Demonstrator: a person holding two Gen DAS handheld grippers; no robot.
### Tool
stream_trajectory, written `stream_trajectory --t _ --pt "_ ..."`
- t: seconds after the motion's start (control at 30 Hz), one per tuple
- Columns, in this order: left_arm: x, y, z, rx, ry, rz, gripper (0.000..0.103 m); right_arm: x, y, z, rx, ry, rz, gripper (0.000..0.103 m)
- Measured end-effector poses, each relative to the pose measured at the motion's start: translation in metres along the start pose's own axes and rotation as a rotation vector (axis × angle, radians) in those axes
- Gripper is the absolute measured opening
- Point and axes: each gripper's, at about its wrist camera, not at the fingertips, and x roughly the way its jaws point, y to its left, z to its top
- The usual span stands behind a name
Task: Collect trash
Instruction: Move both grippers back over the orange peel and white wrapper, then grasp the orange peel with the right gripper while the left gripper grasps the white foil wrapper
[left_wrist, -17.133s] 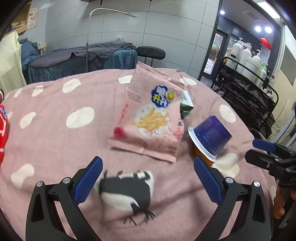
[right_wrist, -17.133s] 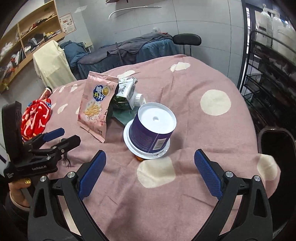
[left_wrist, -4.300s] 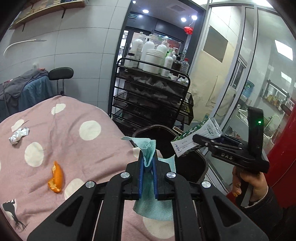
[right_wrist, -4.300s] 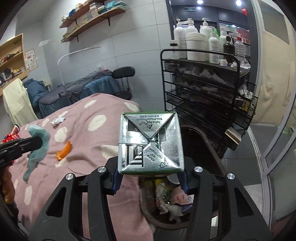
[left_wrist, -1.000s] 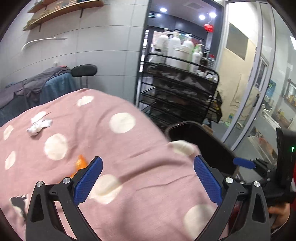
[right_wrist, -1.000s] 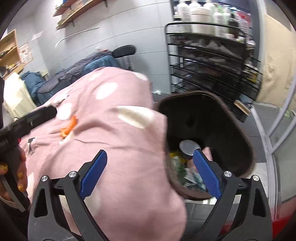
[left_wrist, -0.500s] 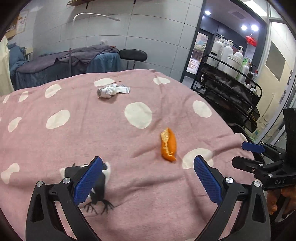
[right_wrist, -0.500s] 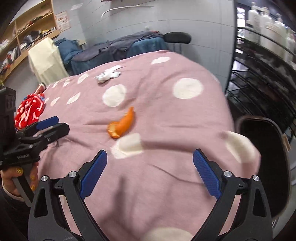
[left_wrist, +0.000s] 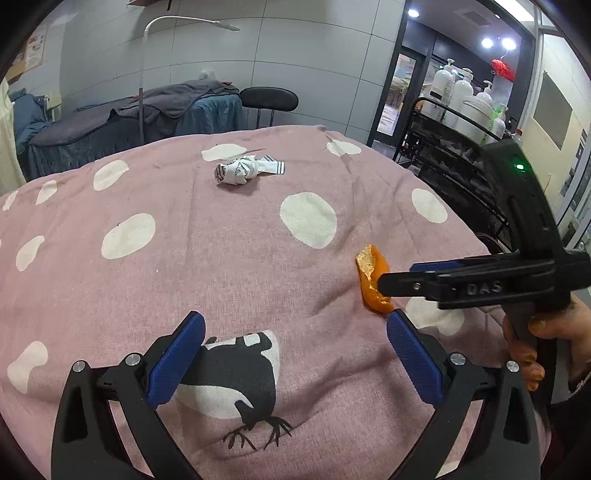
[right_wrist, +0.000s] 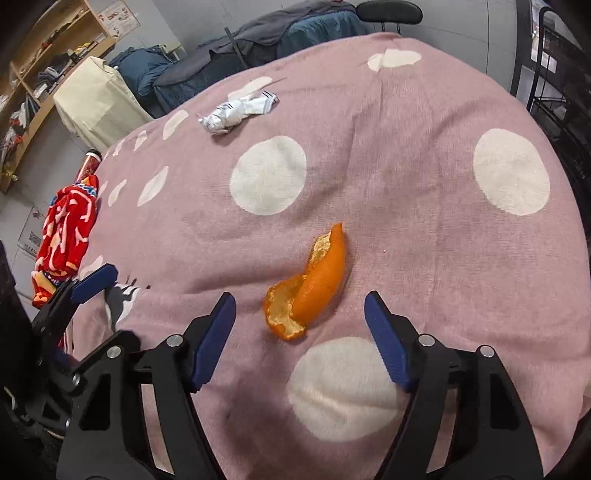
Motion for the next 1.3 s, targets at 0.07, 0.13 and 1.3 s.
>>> stream_trajectory --t 0.07,0.13,1.3 --pt "0.003 0.003 0.001 0.006 0.009 -0.01 0.098 0.013 -0.004 0.007 0.023 0.045 -0.015 0.066" --pt "0.005 0.007 0.003 -0.007 0.018 -0.02 0.098 0.025 -0.009 0.012 0.062 0.085 -0.012 0.061" --pt "0.145 0.053 0.137 0.085 0.105 0.106 0.061 -0.035 -0.018 -0.008 0.042 -0.095 0.101 0.024"
